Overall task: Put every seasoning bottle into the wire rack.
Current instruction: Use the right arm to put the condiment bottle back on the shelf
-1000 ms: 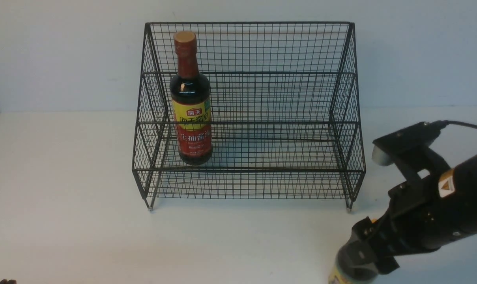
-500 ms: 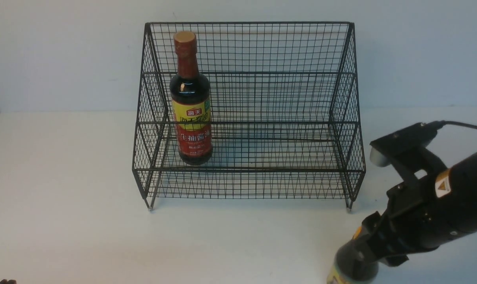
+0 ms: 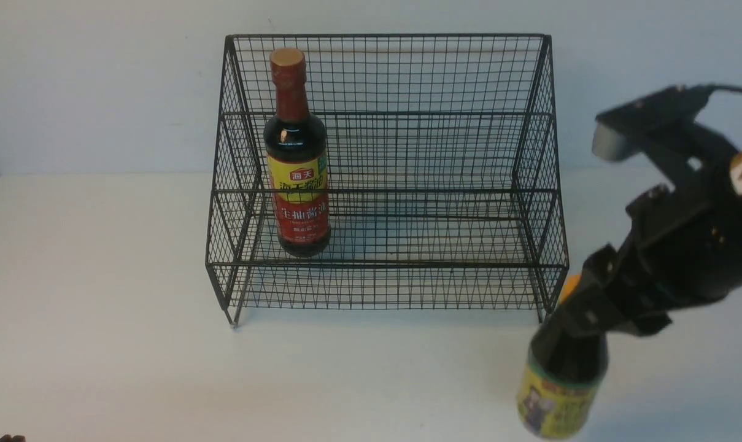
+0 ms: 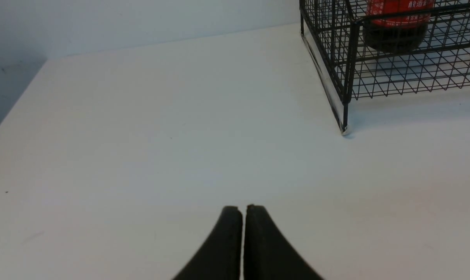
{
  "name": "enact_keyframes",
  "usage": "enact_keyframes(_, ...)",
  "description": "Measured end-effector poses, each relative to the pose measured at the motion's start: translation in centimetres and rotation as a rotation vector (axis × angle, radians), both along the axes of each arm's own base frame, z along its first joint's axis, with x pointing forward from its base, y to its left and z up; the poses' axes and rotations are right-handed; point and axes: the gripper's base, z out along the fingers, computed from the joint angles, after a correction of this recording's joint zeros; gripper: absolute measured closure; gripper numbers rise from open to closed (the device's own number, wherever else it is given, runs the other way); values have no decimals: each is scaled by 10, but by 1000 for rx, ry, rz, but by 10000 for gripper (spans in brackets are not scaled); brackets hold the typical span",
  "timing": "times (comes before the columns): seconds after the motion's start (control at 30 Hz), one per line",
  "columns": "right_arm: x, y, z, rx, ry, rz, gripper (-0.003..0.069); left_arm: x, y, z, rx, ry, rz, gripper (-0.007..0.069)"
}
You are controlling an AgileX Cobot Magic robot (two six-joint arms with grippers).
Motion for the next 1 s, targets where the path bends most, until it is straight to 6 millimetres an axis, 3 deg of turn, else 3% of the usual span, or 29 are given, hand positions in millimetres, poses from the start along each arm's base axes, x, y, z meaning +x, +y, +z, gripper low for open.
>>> enact_keyframes(0.17, 11, 4, 54, 107, -240, -7, 358, 0, 0, 0, 0, 0, 0, 629)
enact_keyframes(0.37, 36, 11, 66, 134, -403, -37, 358, 0, 0, 0, 0, 0, 0, 629)
enact_keyframes(0.67, 86, 25, 17, -66, -378, -30, 360, 0, 0, 0, 0, 0, 0, 629)
enact_keyframes(1.0, 109, 34, -18, -107, -291, -79, 359, 0, 0, 0, 0, 0, 0, 629)
